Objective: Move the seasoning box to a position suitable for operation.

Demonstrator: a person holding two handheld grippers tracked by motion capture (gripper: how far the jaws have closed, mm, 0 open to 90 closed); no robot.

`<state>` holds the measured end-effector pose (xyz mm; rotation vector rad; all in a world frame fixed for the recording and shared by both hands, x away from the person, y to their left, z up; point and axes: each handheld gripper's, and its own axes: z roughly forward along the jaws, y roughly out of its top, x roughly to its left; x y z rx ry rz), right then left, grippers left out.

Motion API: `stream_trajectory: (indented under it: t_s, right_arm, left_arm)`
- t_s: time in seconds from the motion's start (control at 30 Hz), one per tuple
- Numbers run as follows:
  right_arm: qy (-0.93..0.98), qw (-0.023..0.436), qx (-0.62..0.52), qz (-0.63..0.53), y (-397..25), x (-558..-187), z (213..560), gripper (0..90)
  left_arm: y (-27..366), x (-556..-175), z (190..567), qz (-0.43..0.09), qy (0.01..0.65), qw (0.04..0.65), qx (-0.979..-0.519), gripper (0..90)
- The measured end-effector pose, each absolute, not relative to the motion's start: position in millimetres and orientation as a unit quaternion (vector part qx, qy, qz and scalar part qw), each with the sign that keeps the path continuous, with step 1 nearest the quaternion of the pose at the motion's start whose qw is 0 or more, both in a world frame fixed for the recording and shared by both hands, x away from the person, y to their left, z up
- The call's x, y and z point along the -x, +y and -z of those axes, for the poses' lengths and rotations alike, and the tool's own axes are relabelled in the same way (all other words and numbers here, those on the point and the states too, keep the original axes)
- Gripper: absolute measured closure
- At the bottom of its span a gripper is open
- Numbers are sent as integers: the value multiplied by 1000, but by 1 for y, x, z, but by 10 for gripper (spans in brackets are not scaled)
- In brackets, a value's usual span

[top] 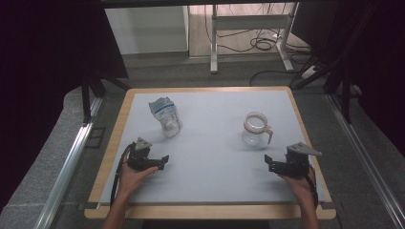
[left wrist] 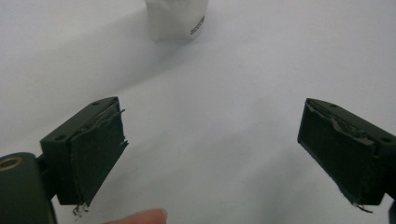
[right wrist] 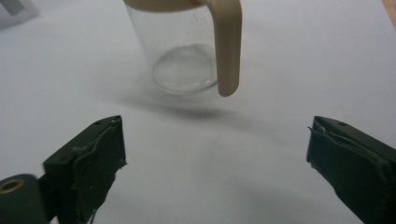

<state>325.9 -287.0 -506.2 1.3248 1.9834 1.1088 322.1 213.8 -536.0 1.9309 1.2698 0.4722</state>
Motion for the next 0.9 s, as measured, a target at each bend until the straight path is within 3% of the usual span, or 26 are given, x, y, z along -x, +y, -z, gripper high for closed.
stream_trajectory:
  t_s: [0.57,0.9]
  right_arm:
    - [728,267,-452,-441,-290,-316,479,97]
    - [759,264,-405,-436,-260,-358,436,42]
  left_arm:
    - [222,-314,519,-194,488,403,-750,134]
    - [232,-319,519,-162,502,414,-742,127]
